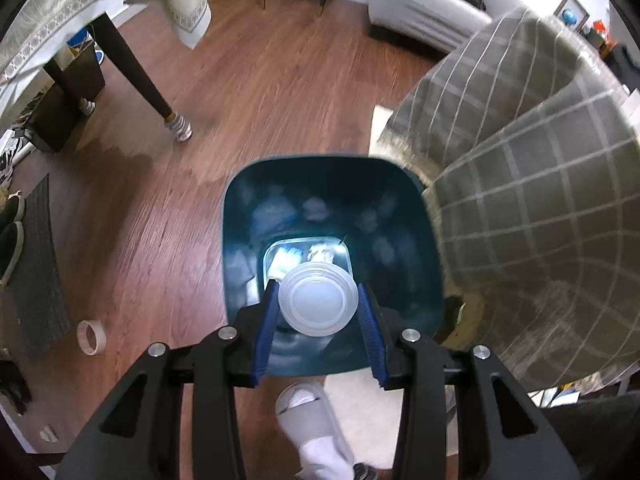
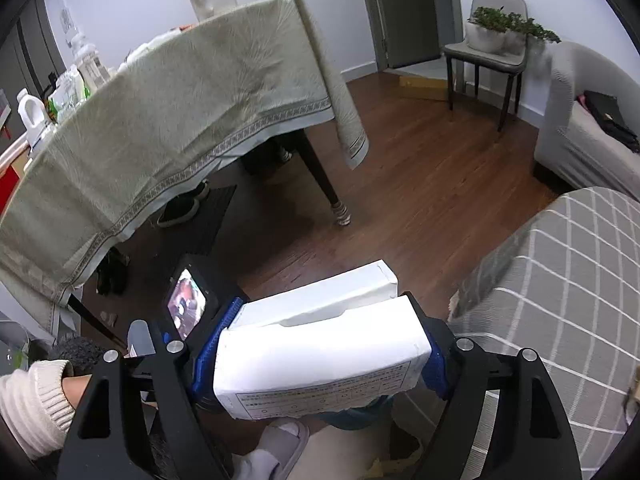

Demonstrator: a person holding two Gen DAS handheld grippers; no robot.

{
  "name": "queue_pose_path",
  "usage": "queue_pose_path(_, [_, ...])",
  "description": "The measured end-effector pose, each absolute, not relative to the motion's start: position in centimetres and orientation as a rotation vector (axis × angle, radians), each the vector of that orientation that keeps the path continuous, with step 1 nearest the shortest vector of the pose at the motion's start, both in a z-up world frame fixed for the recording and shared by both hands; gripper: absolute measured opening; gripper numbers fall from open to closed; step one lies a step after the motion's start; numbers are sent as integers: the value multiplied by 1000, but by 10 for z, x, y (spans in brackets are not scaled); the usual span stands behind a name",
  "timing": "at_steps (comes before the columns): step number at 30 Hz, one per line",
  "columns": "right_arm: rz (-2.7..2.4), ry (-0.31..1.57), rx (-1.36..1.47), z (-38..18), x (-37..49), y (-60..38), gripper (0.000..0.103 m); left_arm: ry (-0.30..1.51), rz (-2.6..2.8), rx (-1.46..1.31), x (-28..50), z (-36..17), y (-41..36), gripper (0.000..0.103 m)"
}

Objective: Collect trash
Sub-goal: 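Carry the clear lid with the left tool while the right tool carries the white box over the teal bin, then open the left tool over the bin while the right tool releases the white box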

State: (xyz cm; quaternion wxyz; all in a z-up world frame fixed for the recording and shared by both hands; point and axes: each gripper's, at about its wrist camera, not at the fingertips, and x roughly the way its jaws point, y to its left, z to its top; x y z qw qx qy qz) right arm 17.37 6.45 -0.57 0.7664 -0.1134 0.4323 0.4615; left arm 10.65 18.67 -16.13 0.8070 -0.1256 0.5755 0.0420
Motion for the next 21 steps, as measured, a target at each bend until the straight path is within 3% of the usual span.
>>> queue_pose_path(7, [1003,971,-224,-17,178,82,80,1294,74,-276,100,-187,193,42])
queue_pose_path(10, [990,992,-235,-25,179,90,80,1311,74,-279,99,-193,197,52])
queue_pose_path(21, [957,1055,-282,-53,179,111,80,1224,101,-329,83,-171,228,50])
